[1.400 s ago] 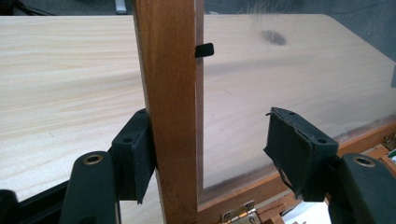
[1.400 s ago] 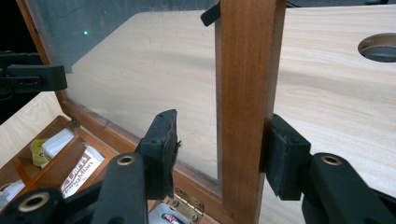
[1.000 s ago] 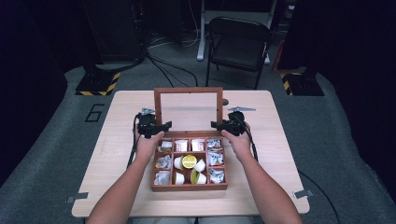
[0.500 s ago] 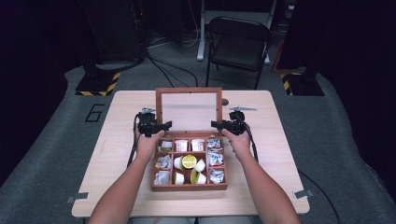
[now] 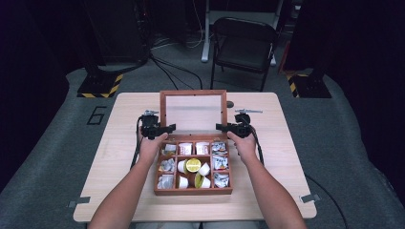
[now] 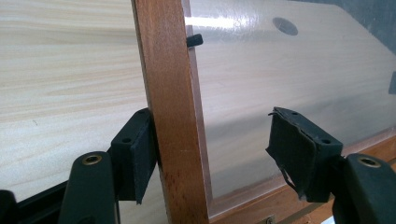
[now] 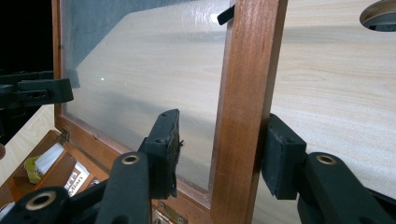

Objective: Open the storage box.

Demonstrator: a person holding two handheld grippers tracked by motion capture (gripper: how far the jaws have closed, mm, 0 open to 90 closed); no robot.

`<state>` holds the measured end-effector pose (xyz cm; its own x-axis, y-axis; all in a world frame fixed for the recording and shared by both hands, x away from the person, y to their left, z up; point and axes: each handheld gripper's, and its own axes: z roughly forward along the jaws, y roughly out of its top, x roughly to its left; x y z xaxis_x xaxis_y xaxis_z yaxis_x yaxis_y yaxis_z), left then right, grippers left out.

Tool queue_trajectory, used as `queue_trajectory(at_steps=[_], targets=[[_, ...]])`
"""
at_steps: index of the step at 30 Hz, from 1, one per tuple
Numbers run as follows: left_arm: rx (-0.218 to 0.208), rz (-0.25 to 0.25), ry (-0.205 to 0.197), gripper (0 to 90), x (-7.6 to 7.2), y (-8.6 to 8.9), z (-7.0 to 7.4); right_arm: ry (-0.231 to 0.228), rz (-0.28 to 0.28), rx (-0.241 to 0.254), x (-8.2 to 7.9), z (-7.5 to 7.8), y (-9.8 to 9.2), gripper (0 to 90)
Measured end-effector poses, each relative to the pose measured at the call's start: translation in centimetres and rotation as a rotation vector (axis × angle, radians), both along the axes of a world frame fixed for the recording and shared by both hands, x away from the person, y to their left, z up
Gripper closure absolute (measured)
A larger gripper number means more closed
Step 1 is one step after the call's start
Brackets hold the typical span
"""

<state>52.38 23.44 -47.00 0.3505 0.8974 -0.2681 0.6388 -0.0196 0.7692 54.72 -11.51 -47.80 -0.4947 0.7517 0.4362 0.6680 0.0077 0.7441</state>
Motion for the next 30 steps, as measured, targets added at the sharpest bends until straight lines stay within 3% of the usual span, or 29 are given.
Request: queue_trajectory(at_steps=[8, 30], targets=[[0.031, 0.001, 0.023, 32.8, -0.2, -0.2, -0.2, 0.014, 0.001, 0.013, 0.2, -0.2, -0.1, 52.4], [-0.019, 0.029, 0.090, 31.6, 0.5, 0.0, -1.2, 0.083, -0.028, 0.031, 1.0, -1.2, -0.1, 50.0]])
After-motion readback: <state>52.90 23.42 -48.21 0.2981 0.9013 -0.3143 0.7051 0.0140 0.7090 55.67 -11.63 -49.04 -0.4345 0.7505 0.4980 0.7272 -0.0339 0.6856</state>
